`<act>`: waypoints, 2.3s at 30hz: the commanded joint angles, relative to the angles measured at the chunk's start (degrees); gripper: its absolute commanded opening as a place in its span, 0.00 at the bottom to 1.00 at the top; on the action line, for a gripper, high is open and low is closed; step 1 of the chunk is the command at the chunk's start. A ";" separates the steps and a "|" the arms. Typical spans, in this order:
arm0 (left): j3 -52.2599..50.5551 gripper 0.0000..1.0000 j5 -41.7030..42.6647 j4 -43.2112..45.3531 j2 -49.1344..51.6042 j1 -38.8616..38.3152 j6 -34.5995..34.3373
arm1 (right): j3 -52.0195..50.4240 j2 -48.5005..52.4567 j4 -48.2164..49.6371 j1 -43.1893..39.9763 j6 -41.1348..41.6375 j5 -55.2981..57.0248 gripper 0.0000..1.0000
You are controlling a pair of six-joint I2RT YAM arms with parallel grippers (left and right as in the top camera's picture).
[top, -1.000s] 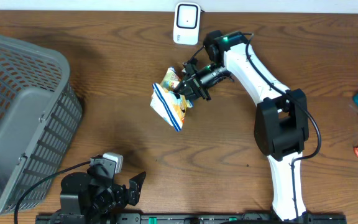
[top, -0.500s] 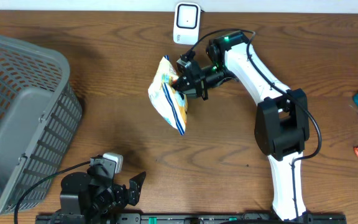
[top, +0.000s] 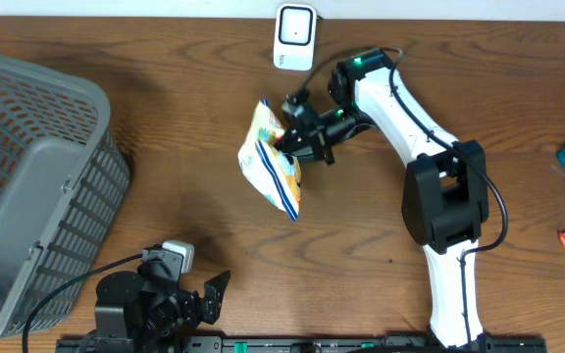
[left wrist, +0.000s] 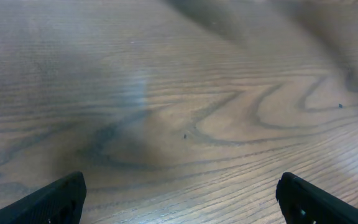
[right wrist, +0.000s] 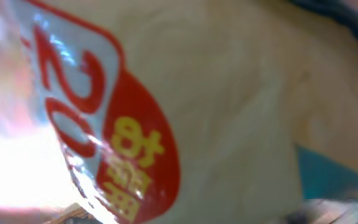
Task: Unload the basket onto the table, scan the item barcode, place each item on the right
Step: 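Lift the wipes pack and rotate it in the right gripper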
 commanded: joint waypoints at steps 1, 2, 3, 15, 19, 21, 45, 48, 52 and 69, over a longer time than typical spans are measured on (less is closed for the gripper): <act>0.50 0.98 -0.31 -0.15 -0.15 0.09 0.57 | -0.20 -2.45 -0.04 0.31 36.44 1.31 0.01; 0.50 0.98 -0.31 -0.15 -0.15 0.09 0.57 | -0.20 -2.45 -0.04 0.00 40.92 0.79 0.01; 0.50 0.98 -0.31 -0.15 -0.15 0.09 0.57 | -0.20 -2.45 -0.04 -0.28 44.26 0.11 0.01; 0.50 0.98 -0.31 -0.15 -0.15 0.09 0.57 | -0.20 -2.38 13.44 -3.74 99.45 -1.86 0.01; 0.50 0.98 -0.31 -0.15 -0.15 0.09 0.57 | -0.20 -2.32 24.92 -4.48 116.06 9.70 0.01; 0.50 0.98 -0.28 -0.15 -0.15 0.09 0.57 | -0.20 -1.90 28.57 -5.44 116.08 12.52 0.01; 0.50 0.98 -0.31 -0.15 -0.15 0.09 0.57 | -0.33 -1.05 0.15 -13.03 110.09 27.98 0.01; 0.50 0.98 -0.28 -0.15 -0.15 0.09 0.57 | -0.35 -1.05 0.11 -13.46 108.85 29.44 0.01; 0.50 0.98 -0.31 -0.13 -0.15 0.09 0.57 | -0.48 -1.05 0.11 -13.42 111.43 27.17 0.01; 0.50 0.98 -0.31 -0.15 -0.15 0.09 0.57 | -0.55 -1.25 12.83 -12.44 54.34 33.03 0.01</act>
